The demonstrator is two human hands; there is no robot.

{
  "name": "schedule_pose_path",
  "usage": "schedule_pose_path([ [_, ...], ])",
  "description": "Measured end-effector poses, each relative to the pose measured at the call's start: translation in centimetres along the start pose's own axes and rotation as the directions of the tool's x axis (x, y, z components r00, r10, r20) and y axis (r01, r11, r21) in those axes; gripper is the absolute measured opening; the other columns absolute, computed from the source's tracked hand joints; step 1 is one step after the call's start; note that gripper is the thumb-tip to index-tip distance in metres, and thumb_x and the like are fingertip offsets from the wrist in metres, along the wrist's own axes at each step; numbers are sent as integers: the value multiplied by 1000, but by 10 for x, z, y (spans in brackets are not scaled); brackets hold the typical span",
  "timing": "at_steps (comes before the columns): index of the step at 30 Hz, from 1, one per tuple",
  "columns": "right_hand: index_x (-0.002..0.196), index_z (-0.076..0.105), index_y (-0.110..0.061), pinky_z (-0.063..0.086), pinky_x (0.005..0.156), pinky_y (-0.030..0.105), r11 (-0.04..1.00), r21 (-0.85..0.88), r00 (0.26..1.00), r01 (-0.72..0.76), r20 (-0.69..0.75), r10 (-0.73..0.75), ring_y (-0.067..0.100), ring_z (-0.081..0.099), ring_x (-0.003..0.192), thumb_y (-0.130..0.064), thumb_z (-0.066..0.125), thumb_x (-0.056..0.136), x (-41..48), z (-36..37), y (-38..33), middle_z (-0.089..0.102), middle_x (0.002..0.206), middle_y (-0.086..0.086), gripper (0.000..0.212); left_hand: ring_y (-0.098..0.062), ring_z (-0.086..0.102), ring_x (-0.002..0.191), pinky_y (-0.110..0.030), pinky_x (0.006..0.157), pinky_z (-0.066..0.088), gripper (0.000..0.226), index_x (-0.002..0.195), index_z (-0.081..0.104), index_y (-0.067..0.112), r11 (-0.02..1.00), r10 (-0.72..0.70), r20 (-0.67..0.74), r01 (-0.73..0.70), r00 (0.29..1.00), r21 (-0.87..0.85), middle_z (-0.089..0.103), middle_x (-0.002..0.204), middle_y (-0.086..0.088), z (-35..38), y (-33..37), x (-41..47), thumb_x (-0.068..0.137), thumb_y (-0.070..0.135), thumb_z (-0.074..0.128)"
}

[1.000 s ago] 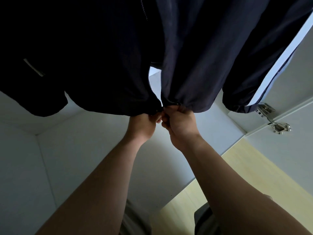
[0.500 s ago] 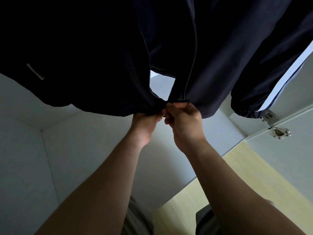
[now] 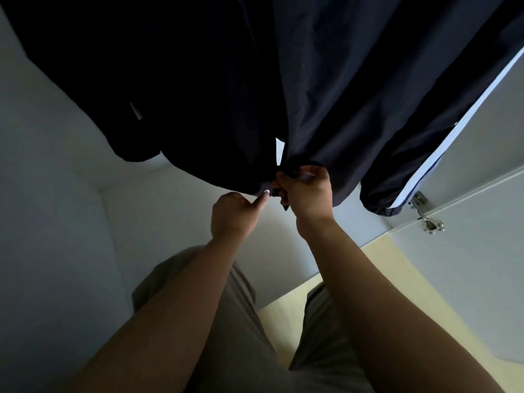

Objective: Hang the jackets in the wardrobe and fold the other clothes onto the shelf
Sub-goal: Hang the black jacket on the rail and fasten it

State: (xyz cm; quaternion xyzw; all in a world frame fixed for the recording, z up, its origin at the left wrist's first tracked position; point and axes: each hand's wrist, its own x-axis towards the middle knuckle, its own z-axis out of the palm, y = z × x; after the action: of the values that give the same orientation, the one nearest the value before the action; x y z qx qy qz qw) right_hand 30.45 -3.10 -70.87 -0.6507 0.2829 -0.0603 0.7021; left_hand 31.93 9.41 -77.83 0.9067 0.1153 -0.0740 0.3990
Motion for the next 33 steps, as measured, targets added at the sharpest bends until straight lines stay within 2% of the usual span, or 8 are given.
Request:
schedule_pose_path([
  [3, 79, 57, -18, 44, 47, 28, 996, -92, 1000, 12, 23, -10, 18, 54, 44, -8, 74, 85, -1, -4, -4, 72, 72, 12, 20, -13, 52, 56, -19, 50, 34, 36, 70, 53, 16, 941, 317, -264, -337, 911, -31, 56, 61, 5, -26, 12, -22, 84, 36, 79],
  [6, 72, 59, -14, 45, 52, 30, 997, -66, 998, -47, 34, 49, 16, 54, 43, -4, 74, 85, -4, -7, -5, 66, 56, 3, 23, -2, 61, 65, -13, 60, 44, 20, 83, 62, 13, 868, 427, -231, -468, 874, -165, 62, 70, 12, -45, 37, -22, 86, 24, 78],
  [12, 71, 73, -14, 48, 58, 32, 987, 17, 977, -157, 149, 153, 21, 57, 60, -8, 73, 87, -10, -19, 4, 71, 72, 13, 18, 0, 64, 67, -16, 65, 51, 12, 83, 66, 20, 821, 545, -173, -564, 820, -90, 61, 68, 20, -63, 70, -21, 83, 23, 77],
  [17, 80, 72, -8, 51, 57, 27, 984, 62, 970, -167, 189, 153, 17, 62, 58, -8, 70, 92, -19, -25, 6, 72, 75, 11, 13, -12, 69, 70, -28, 72, 56, 18, 78, 69, 15, 915, 394, 41, -396, 918, 75, 70, 71, 9, -68, 71, -20, 86, 30, 76],
  [21, 91, 74, -5, 51, 62, 27, 977, 43, 951, -210, 242, 193, 17, 66, 67, -14, 66, 97, -28, -35, 7, 77, 94, 15, 13, -19, 75, 69, -30, 68, 60, 39, 76, 74, 10, 981, 123, 316, -68, 941, -179, 76, 77, -8, -56, 62, -29, 95, 43, 66],
  [26, 92, 70, 2, 51, 61, 30, 979, -91, 964, -183, 179, 197, 22, 59, 68, -17, 64, 99, -29, -39, 3, 70, 84, 15, 21, -24, 72, 69, -34, 73, 61, 25, 75, 69, 14, 943, 90, 263, 3, 960, -333, 74, 76, -11, -50, 66, -34, 98, 23, 66],
  [31, 86, 67, -7, 55, 64, 35, 961, -272, 993, -52, 92, 79, 25, 65, 67, -10, 69, 83, -28, -36, 4, 70, 72, 7, 5, -10, 59, 49, -16, 43, 47, 34, 69, 61, 10, 931, 38, 330, 87, 943, -355, 61, 53, 2, -55, 69, -44, 102, 13, 57],
  [33, 96, 57, -17, 45, 55, 23, 893, -447, 997, 51, 81, -16, 14, 62, 65, -19, 77, 74, -33, -32, 10, 66, 72, -5, 30, -8, 52, 40, -16, 36, 36, 36, 67, 60, 12, 955, 40, 342, 64, 939, -289, 55, 45, 6, -58, 71, -46, 102, 15, 55],
])
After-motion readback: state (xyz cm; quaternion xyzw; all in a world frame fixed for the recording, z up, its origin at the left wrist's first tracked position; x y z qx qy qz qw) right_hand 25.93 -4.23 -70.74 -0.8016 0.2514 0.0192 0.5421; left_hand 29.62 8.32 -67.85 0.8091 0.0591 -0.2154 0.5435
